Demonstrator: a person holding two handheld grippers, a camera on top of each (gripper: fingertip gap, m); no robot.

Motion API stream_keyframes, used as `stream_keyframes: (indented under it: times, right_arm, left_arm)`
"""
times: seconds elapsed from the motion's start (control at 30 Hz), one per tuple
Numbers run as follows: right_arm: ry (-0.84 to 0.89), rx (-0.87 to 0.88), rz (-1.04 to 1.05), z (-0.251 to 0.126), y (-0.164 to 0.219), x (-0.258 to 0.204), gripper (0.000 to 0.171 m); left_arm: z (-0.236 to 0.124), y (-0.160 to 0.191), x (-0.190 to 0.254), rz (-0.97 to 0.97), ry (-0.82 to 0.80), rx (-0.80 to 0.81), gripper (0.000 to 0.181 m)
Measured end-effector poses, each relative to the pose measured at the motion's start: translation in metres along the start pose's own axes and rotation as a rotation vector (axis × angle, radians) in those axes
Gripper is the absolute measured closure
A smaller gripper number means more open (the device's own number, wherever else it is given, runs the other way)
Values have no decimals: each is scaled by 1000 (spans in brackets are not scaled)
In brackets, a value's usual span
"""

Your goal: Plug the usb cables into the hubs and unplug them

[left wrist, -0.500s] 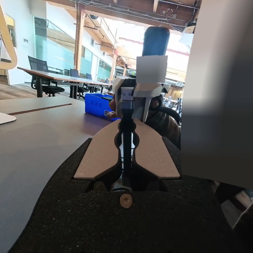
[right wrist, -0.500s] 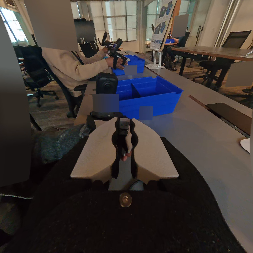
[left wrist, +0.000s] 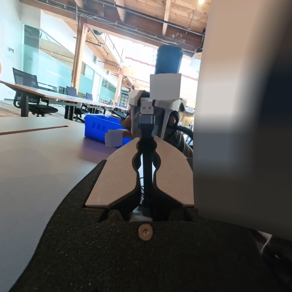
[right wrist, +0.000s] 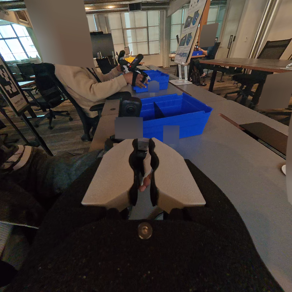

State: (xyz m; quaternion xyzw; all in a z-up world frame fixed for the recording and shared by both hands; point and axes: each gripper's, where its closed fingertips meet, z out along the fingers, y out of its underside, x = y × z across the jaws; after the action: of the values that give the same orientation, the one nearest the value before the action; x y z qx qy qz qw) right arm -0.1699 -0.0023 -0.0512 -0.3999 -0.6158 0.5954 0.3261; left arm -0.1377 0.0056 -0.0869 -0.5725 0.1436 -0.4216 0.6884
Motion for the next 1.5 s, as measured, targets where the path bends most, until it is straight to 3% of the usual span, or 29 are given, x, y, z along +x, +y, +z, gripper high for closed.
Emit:
stream_keyframes:
  times: [0.17, 0.2, 0.23, 0.27, 0.33, 0.53, 0.8, 1.07, 1.3, 1.5]
  right_arm:
    - [3, 49, 6, 1, -9, 0, 159]
    - [-5, 214, 53, -12, -39, 3, 160]
    - [-18, 362, 108, -37, -73, 9, 160]
    - [31, 424, 85, -63, -95, 18, 159]
    - [114, 398, 35, -85, -106, 35, 159]
    - [46, 324, 70, -69, -90, 27, 159]
    - [6, 111, 47, 5, -72, 41, 159]
    - [-165, -135, -46, 126, -79, 45, 158]
    - [-388, -433, -78, 233, -26, 24, 159]
    - [-489, -596, -50, 272, 22, 19, 158]
  left_arm:
    - [-2, -3, 2, -1, 19, 33, 171]
    - [-2, 12, -1, 17, -3, -56, 172]
    - [-1, 52, -12, 43, -79, -275, 172]
    - [5, 63, -4, 38, -50, -301, 171]
    - [11, 34, 12, 43, 44, -146, 172]
    - [-7, 6, 2, -6, 18, -23, 171]
    - [-12, -9, 16, 4, 113, 82, 171]
    - [-10, -10, 31, 31, 181, 102, 171]
    - [-19, -21, 44, 71, 234, 173, 171]
    - [-26, -29, 46, 76, 246, 215, 171]
